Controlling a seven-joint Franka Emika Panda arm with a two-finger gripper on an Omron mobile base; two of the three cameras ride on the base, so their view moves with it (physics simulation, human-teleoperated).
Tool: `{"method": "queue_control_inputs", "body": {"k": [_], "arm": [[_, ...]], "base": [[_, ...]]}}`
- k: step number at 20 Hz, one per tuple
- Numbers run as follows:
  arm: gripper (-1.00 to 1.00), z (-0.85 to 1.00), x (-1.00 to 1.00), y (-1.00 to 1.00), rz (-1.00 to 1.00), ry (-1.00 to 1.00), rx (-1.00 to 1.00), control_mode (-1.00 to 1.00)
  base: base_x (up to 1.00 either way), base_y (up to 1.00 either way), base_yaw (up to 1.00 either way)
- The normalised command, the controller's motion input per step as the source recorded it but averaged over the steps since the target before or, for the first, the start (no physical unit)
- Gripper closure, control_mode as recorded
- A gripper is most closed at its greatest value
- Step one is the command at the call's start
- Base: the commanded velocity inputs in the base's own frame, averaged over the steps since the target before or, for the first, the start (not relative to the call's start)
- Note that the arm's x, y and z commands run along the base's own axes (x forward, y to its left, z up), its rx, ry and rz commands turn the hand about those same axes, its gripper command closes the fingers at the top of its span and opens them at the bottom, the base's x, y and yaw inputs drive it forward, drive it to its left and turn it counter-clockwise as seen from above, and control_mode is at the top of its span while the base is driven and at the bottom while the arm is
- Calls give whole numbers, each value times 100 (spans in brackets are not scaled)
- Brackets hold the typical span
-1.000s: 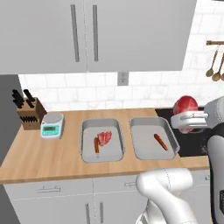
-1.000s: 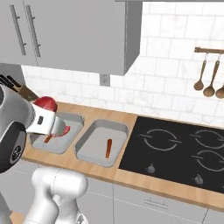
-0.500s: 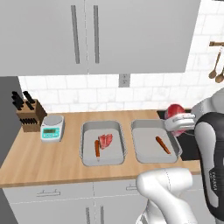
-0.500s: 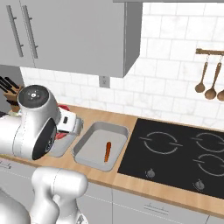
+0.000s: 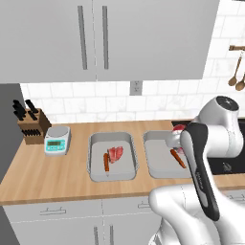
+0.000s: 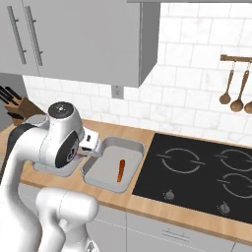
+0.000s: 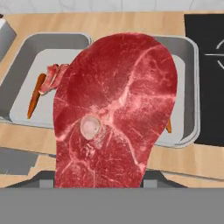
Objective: Place one carrot and one steak in each tupperware on the nearby counter, to pack two identical lunches.
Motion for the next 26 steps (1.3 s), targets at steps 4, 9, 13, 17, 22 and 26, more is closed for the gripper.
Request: {"method": "queue_control_inputs", "body": {"k": [4,9,13,17,22,26], "arm": [[100,-50,55,-34,0,18,-1,-100],[100,-54,57,-18,1,0,0,-100],[100,-52,61,-1,0,7,-1,-100],[100,-52,55,0,0,15,0,-100],[100,-58,40,0,0,11,0,-100],[100,-48,29,0,0,7,0,-100]], "base": [[0,0,0],[0,0,0],[0,0,0],[0,0,0],[0,0,0],[0,0,0]]}}
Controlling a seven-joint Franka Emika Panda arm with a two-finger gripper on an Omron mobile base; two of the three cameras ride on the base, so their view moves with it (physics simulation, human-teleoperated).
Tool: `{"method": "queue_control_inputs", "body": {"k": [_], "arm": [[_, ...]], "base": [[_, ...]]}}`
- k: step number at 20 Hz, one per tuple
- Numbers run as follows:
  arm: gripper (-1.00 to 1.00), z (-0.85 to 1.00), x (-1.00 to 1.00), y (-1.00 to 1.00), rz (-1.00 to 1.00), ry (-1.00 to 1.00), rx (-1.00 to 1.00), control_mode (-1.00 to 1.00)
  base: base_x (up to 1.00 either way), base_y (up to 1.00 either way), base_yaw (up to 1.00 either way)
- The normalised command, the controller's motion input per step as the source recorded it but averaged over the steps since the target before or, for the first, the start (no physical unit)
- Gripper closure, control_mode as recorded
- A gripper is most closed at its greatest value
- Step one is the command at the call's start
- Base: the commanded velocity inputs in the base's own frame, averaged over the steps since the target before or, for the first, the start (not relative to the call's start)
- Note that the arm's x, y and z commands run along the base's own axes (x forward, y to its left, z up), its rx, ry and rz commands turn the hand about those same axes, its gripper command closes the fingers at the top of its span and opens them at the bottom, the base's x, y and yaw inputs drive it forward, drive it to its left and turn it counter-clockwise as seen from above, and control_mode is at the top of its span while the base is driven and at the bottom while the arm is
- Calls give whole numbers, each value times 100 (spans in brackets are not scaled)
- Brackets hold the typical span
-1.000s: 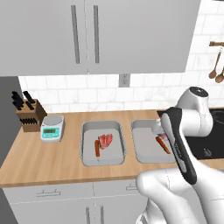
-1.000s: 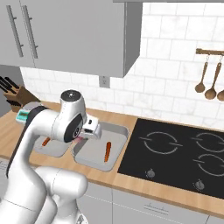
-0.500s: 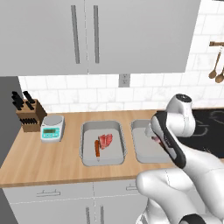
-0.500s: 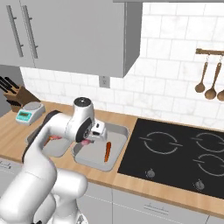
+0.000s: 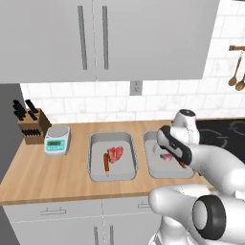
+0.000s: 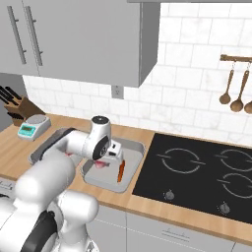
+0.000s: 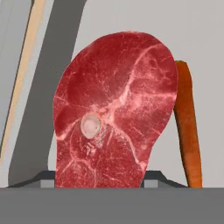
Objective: Place one carrot and one steak in each tupperware on the nearby counter, to pack two identical lunches.
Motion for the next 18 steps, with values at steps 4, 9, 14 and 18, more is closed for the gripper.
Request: {"method": "queue_control_inputs", "body": {"k": [4,9,14,18], "arm": [[100,-43,13,-7,0,0,0,-100],[100,-44,7,-4,1,0,0,-100],[100,-38,18,0,0,1,0,-100],[100,-24,21,0,0,1,0,-100]], "base": [[0,0,0],[0,0,0],[0,0,0],[0,0,0]]}}
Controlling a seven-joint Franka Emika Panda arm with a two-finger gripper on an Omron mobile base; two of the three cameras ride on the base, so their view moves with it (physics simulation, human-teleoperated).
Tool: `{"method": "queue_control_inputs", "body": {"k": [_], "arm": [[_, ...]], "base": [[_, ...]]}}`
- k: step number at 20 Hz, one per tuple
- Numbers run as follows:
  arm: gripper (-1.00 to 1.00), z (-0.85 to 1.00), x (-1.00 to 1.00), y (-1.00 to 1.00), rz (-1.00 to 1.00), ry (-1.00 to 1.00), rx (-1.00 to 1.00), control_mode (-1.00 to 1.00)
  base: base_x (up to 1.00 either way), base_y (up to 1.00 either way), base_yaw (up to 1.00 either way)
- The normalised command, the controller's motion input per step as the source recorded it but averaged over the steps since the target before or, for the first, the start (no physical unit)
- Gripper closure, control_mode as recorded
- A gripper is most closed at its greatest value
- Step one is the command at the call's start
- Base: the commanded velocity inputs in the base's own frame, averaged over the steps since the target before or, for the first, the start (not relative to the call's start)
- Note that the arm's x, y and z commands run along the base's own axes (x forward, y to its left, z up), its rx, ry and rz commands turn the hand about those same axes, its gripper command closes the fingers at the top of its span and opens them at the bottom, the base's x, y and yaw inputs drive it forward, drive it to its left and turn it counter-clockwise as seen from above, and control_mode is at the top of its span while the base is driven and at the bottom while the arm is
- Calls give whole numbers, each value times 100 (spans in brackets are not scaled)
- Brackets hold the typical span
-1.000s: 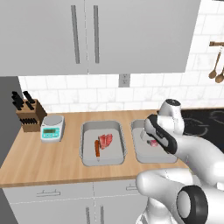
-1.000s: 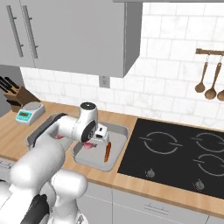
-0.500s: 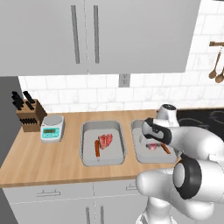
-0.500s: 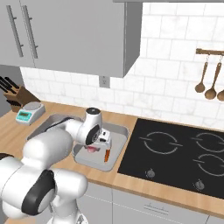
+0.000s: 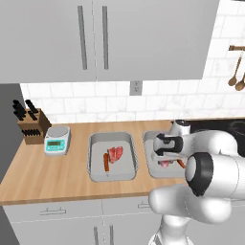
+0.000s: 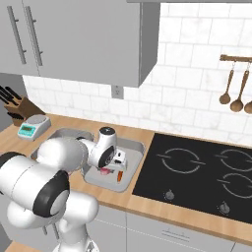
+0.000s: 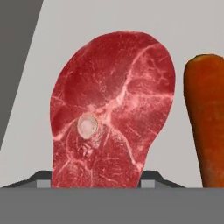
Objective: Place one carrot and one steak in each tupperware on the nearby counter, to pack two identical lunches.
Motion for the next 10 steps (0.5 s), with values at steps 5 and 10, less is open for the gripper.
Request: {"method": "queue_control_inputs", "body": {"k": [5,10], "arm": [[-100,-1,33,0,0,0,0,-100],[-100,1,2,0,0,-2,0,-100]], "base": [[0,0,0],[0,0,0]]}}
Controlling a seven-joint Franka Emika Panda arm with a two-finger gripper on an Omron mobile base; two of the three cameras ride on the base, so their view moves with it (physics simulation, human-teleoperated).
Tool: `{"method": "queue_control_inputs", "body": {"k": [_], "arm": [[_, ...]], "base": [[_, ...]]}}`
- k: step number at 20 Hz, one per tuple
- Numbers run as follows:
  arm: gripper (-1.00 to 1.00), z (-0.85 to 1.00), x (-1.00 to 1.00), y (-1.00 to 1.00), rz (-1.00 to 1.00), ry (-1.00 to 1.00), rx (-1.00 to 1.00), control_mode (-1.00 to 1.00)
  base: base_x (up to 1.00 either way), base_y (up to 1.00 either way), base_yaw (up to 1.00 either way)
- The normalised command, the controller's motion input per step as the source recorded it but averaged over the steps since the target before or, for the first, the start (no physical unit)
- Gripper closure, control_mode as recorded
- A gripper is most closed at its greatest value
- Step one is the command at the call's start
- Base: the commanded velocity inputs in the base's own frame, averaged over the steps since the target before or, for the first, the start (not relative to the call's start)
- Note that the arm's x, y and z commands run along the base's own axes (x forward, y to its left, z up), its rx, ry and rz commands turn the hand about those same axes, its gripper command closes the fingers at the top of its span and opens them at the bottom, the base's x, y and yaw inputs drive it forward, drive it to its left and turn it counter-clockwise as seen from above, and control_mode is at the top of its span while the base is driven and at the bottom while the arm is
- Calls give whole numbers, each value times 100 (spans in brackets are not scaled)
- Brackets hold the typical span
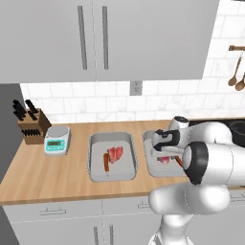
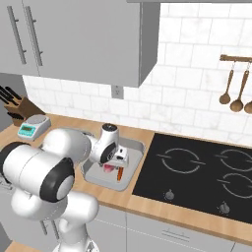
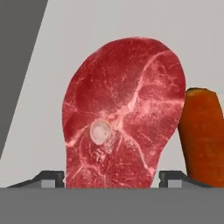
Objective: Place one carrot and one steak in each tupperware on the nearby counter, to pack two identical lunches.
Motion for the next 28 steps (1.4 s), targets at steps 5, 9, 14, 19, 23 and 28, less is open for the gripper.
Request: {"method": "queue_control_inputs", "body": {"k": [5,9,14,19,23,28], "arm": [[-100,32,-26,8,0,-7,0,-100],[-100,57,-67,6,1,-15,0,-100],[-100,64,-79,1,0,-17,0,-100],[-100,76,-72,2,2,-19,0,-100],[-100,91,-65,0,0,-16,0,-100],[-100,96,-61,0,0,-14,0,-100]], "base": [[0,0,0],[0,0,0],[0,0,0],[0,0,0],[0,0,0],[0,0,0]]}}
